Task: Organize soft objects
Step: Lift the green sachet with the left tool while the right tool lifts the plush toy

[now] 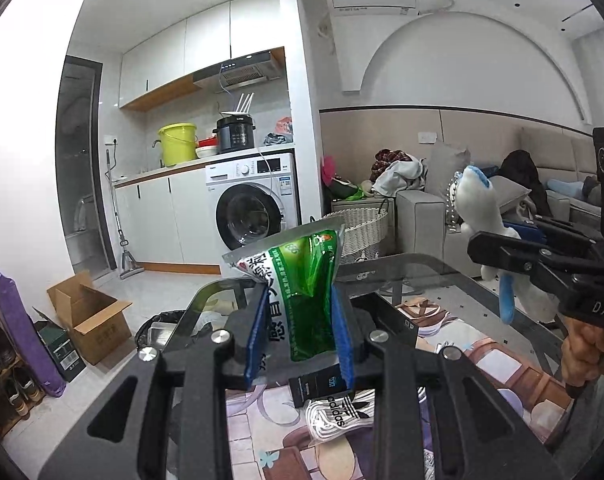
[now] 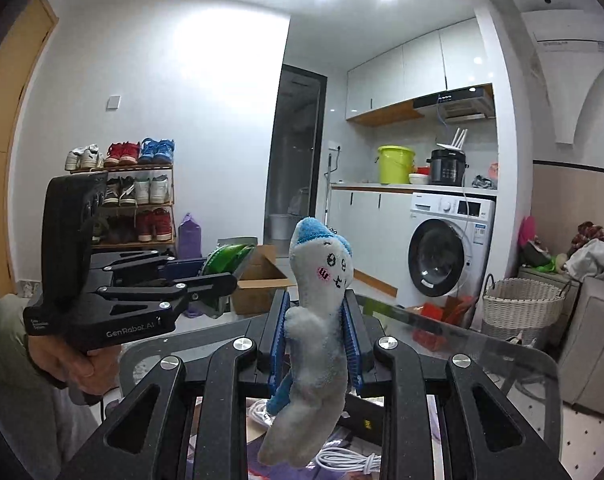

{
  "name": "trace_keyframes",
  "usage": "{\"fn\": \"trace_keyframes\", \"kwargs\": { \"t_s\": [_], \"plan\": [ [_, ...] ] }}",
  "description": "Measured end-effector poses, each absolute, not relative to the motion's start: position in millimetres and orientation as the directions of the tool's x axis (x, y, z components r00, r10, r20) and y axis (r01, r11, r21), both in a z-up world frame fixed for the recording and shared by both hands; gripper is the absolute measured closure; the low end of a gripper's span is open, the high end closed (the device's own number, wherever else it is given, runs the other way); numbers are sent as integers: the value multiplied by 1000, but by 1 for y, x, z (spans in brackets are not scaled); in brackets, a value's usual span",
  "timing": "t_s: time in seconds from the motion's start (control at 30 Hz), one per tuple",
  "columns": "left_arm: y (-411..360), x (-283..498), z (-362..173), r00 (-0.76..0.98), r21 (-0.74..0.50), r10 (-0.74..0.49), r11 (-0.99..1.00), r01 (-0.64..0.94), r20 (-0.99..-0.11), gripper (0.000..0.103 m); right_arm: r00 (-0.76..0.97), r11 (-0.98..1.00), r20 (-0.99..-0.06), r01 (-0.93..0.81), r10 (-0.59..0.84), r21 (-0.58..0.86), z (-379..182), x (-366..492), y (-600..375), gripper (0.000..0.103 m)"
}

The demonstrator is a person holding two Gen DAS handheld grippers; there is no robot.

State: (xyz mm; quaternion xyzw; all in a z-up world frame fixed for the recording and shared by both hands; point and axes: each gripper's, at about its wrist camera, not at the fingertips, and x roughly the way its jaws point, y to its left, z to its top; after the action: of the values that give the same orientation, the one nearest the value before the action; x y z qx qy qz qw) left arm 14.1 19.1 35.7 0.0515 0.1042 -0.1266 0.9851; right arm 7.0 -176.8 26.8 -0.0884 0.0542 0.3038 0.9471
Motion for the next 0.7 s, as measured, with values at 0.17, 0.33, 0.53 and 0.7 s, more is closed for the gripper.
{"fn": "trace_keyframes", "kwargs": {
  "t_s": [0.17, 0.33, 0.53, 0.7],
  "plan": [
    [15, 20, 41, 947, 65, -243, 963, 262, -211, 74, 813, 806, -154, -580, 562, -121, 28, 13, -177, 78],
    [14, 35, 49, 942, 35, -266, 960, 278, -205, 74, 826, 817, -140, -562, 546, -128, 38, 28, -168, 78],
    [7, 60, 66, 949, 23, -274, 960, 280, -154, 74, 849, 835, -122, -528, 514, -154, 56, 63, -155, 78],
    [4, 83, 71, 947, -3, -280, 959, 283, -156, 74, 859, 849, -104, -511, 501, -134, 72, 88, -149, 78]
  ]
}}
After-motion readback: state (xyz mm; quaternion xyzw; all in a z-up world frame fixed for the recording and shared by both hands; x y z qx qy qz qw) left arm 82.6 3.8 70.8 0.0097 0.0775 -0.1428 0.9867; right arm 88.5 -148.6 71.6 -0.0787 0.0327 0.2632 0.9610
